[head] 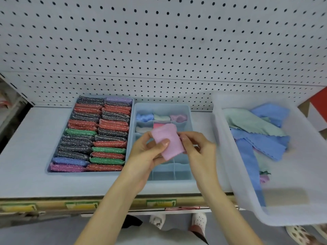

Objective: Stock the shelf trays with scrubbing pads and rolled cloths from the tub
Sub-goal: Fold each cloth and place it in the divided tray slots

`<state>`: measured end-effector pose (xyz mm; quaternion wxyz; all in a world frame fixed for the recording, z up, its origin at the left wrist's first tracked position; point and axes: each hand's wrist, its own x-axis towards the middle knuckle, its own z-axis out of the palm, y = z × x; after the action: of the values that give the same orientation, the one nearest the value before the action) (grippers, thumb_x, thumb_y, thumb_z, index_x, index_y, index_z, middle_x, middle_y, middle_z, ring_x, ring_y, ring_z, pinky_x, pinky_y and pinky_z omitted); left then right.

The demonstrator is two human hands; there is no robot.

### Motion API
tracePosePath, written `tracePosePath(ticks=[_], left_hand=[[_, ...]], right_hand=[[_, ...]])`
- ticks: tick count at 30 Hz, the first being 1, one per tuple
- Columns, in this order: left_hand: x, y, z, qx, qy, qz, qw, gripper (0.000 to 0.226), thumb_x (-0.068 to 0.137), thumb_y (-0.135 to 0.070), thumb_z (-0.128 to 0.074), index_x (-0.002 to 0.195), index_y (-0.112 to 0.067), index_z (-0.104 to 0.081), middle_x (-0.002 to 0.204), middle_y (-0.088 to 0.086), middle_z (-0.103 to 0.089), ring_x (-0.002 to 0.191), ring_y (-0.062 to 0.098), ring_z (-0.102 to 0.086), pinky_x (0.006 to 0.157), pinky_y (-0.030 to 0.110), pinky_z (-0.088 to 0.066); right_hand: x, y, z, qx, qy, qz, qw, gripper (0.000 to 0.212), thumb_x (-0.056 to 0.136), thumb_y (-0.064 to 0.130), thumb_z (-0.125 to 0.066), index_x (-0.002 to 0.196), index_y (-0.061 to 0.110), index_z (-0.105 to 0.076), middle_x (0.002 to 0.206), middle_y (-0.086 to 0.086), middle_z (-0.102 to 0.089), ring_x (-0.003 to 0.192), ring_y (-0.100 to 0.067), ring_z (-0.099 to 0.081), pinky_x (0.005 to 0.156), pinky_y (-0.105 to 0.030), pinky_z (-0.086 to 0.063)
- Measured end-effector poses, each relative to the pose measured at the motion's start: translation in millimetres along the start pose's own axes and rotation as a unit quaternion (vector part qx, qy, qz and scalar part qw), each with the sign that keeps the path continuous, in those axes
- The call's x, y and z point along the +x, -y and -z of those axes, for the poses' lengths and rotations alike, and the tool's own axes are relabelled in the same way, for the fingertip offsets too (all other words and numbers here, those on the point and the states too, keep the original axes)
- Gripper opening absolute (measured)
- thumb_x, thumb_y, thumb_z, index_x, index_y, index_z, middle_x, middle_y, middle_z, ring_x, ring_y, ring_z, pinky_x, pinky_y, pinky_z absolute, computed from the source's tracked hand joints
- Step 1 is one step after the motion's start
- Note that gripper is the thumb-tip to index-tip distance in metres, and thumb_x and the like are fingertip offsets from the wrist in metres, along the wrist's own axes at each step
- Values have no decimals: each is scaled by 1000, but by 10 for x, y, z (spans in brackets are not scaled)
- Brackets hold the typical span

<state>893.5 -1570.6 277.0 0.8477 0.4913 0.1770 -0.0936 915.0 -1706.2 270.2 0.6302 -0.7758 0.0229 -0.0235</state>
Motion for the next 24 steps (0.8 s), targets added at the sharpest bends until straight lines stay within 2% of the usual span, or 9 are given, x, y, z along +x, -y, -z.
tracePosePath(ticks=[2,4,8,12,15,17,20,22,24], left_hand=[[14,7,-2,-14,1,-12,1000,46,73,-8,-65,119,-6,-56,108,12,-71,95,25,-69,74,30,-58],[41,35,-21,-30,3,-27,999,45,73,-6,-64,117,-4,-56,106,11,-72,96,25,-69,76,30,-58],[73,116,-98,-3,6,-38,999,43,75,-19,-65,117,-11,-62,106,10,-72,97,21,-68,79,26,-55],[97,196,-145,8,-14,-31,999,37,77,-27,-63,110,-10,-67,107,12,-71,100,23,-67,90,32,-51],[121,230,-146,32,-27,-30,999,35,80,-27,-63,108,-7,-67,105,13,-72,96,24,-68,82,31,-54],[161,228,-125,68,-51,-48,995,27,84,-18,-65,109,-8,-63,103,12,-71,89,21,-68,71,27,-56],[238,179,-36,155,-72,-79,982,30,83,-10,-68,109,-19,-56,99,7,-67,76,11,-63,55,18,-50],[273,119,38,206,-30,-75,975,30,85,-10,-67,108,-28,-58,95,3,-66,69,5,-61,53,18,-48],[313,67,120,252,30,-54,966,29,85,-13,-67,107,-31,-61,100,0,-66,72,2,-61,58,18,-50]], right_hand=[[-23,37,9,7,30,-4,1000,18,91,10,-58,97,20,-72,90,13,-71,85,-1,-63,72,-15,-48],[-53,60,15,48,71,-22,996,18,91,13,-59,105,16,-70,98,9,-72,89,1,-64,73,-9,-45],[-62,45,32,105,105,-63,987,25,86,12,-65,110,16,-67,99,3,-73,94,-8,-66,77,-17,-49],[-21,-9,96,114,111,-71,985,23,87,2,-62,105,15,-68,97,0,-74,91,-12,-68,76,-18,-49],[12,-44,149,122,126,-79,981,23,88,0,-60,104,15,-68,96,0,-74,90,-11,-68,76,-18,-49],[40,-61,179,123,147,-81,978,22,88,-1,-60,104,12,-67,95,1,-73,88,-9,-67,75,-16,-48],[78,-93,226,108,176,-83,975,21,88,-1,-59,105,8,-67,94,-1,-73,85,-8,-66,74,-16,-48],[102,-110,265,94,204,-85,971,20,88,3,-62,105,12,-67,94,2,-72,85,-8,-65,74,-16,-48],[141,-113,309,71,240,-84,964,18,87,10,-60,103,16,-67,93,3,-71,87,-9,-64,75,-18,-48]])
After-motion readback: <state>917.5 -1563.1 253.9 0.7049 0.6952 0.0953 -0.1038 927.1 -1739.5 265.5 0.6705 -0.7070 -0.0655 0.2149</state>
